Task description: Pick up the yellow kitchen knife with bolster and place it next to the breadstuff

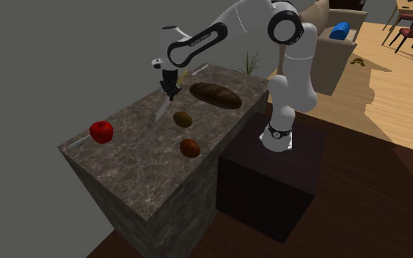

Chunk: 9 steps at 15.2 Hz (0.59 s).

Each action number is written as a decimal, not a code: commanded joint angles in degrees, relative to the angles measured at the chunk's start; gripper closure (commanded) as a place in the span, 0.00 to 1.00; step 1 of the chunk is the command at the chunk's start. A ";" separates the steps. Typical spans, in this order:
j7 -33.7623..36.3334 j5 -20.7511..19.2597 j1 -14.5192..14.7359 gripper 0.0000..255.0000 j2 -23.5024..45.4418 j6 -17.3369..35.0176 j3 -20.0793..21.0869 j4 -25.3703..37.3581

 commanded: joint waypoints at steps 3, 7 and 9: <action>-1.33 1.71 -0.40 1.00 1.76 2.61 0.32 -1.34; -2.71 3.54 -0.83 1.00 3.56 5.18 0.80 -2.63; -3.44 4.53 -1.09 1.00 4.52 6.43 1.10 -3.20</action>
